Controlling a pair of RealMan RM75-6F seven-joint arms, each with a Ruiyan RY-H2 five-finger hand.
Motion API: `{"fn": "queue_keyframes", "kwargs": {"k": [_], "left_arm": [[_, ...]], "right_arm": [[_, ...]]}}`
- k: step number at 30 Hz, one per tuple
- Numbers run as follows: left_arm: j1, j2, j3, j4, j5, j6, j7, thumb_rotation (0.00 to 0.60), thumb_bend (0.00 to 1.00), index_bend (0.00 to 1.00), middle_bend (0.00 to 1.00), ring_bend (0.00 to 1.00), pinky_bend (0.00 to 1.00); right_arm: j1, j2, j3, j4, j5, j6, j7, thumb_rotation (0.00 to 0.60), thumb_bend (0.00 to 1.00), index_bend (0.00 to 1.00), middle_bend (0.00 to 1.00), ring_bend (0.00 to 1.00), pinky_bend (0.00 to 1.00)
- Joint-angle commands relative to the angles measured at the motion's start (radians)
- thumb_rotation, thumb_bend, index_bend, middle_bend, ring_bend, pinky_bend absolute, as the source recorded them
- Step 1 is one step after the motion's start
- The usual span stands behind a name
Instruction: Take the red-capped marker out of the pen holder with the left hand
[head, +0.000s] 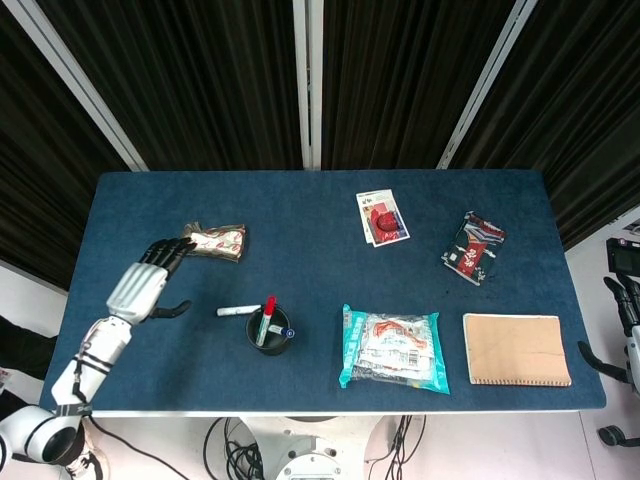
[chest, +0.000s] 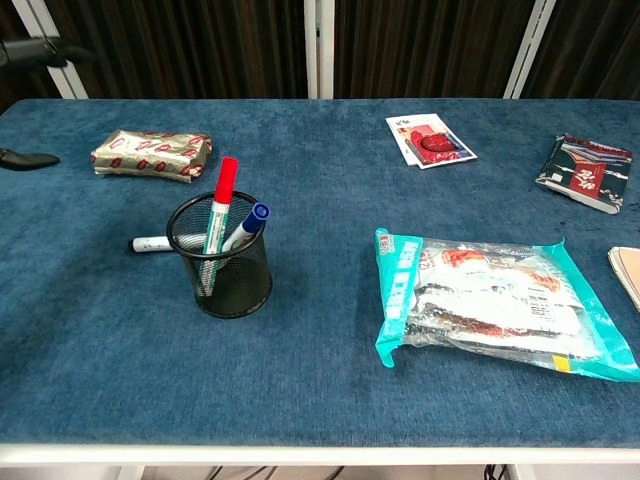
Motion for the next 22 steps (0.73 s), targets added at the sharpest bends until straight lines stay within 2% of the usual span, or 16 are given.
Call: {"fn": "queue_keyframes", "kwargs": {"k": [1,6,12,17,22], "left_arm": [[0.047,0.048,-0.008,-0.049,0.007,0.093,0.082,0.600,0.23,0.00,0.00,0.00,0.00],[0.130,0.136,0.030,-0.125,-0.007,0.173,0.209,0.600,0.23,0.00,0.00,0.00,0.00],[0.265,0.144,0.099,-0.109,0.021,0.317,0.301,0.600,0.23,0.00,0.00,0.00,0.00],[0.346,0.124,0.129,-0.055,0.012,0.373,0.275,0.600,0.23,0.00,0.00,0.00,0.00],[0.380,0.113,0.123,-0.002,0.011,0.392,0.222,0.600,0.23,0.00,0.00,0.00,0.00]], "right_arm": [[0.000,-0.003,0.000,0.002,-0.002,0.002,0.001,0.600,0.19,0.00,0.00,0.00,0.00],[-0.004,-0.015,-0.002,0.017,-0.018,0.019,-0.006,0.600,0.19,0.00,0.00,0.00,0.00],[-0.003,-0.049,-0.004,0.055,-0.051,0.045,-0.023,0.600,0.19,0.00,0.00,0.00,0.00],[-0.001,-0.078,-0.001,0.074,-0.058,0.055,-0.026,0.600,0.19,0.00,0.00,0.00,0.00],[0.002,-0.096,0.004,0.088,-0.066,0.066,-0.035,0.600,0.19,0.00,0.00,0.00,0.00]]}}
